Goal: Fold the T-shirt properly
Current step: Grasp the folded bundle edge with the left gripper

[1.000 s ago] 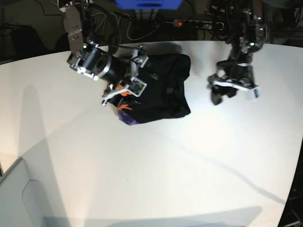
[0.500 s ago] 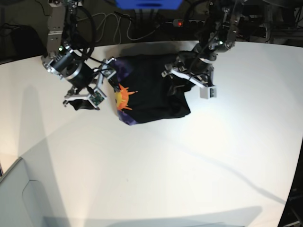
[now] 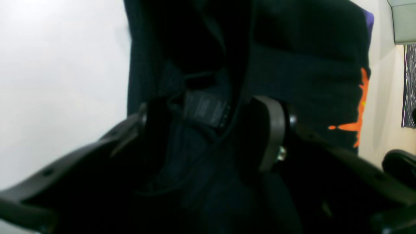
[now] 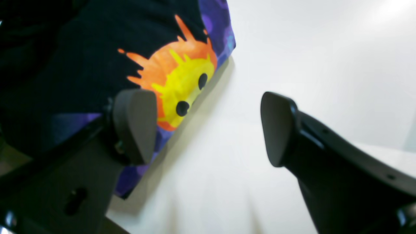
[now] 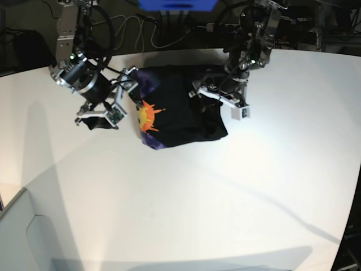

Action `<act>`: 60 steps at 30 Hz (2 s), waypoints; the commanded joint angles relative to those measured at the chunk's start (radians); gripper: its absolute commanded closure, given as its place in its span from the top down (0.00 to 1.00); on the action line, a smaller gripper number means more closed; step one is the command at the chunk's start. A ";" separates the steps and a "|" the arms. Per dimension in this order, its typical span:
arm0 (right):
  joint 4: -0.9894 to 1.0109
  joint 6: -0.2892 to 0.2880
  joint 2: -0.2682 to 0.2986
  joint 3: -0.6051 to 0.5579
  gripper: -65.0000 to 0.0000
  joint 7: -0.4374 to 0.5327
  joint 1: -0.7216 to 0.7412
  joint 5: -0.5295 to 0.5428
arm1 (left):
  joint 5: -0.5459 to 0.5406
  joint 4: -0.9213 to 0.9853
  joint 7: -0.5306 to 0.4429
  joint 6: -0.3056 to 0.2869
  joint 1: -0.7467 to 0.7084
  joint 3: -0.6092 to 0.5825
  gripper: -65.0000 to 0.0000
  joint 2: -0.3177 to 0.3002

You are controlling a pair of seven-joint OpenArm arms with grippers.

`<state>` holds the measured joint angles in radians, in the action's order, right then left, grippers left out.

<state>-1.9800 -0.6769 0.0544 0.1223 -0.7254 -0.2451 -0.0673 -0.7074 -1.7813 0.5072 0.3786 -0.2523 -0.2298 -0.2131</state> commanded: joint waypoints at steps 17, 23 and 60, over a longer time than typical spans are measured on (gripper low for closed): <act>0.044 -0.021 0.017 0.001 0.74 0.025 0.005 0.014 | -0.022 -0.070 -0.005 -0.003 -0.045 0.069 0.58 -0.013; 0.043 -0.021 0.017 0.001 0.74 0.025 0.007 0.014 | -0.185 0.033 -0.005 -0.003 -0.008 0.068 0.58 -0.012; 0.043 -0.021 0.037 0.001 0.74 0.023 0.017 0.014 | -0.229 0.033 -0.003 -0.002 -0.038 0.149 0.58 -0.038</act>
<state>-1.9182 -0.6765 0.0879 0.1215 -0.7250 -0.2348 -0.0677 -0.9176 -1.7370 0.5079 0.3809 -0.3004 -0.0818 -0.2481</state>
